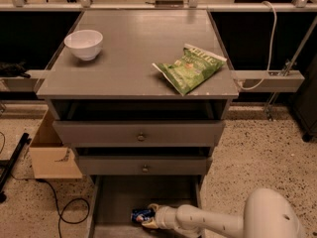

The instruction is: Pick pepsi can from bottom drawer and place on counter

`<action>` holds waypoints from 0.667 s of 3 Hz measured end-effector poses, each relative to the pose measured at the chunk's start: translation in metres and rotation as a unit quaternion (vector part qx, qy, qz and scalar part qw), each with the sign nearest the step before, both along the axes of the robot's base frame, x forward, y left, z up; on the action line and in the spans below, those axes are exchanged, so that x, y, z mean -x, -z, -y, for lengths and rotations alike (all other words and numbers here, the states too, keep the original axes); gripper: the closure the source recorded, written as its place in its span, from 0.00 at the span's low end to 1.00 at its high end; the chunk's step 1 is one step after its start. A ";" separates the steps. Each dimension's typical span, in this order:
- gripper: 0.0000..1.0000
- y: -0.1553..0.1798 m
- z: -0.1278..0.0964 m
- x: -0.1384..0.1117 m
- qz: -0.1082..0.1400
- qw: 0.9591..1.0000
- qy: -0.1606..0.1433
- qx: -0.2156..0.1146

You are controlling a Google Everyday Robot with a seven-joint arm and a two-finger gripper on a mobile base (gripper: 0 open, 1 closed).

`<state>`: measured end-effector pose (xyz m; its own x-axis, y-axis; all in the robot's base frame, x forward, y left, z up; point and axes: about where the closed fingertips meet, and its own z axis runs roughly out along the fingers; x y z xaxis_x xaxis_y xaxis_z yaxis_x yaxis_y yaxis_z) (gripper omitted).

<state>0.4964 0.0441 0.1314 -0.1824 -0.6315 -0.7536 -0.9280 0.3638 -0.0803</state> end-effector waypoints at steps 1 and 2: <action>1.00 -0.008 0.008 -0.003 0.005 1.000 0.006 -0.002; 1.00 -0.034 0.032 -0.010 0.022 1.000 0.020 -0.004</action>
Offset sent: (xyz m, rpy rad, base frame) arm 0.0208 -0.0704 0.0699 0.0060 -0.0921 -0.0833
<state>0.5064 0.0123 0.1654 -0.1731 -0.6192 -0.7659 -0.9086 0.4006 -0.1185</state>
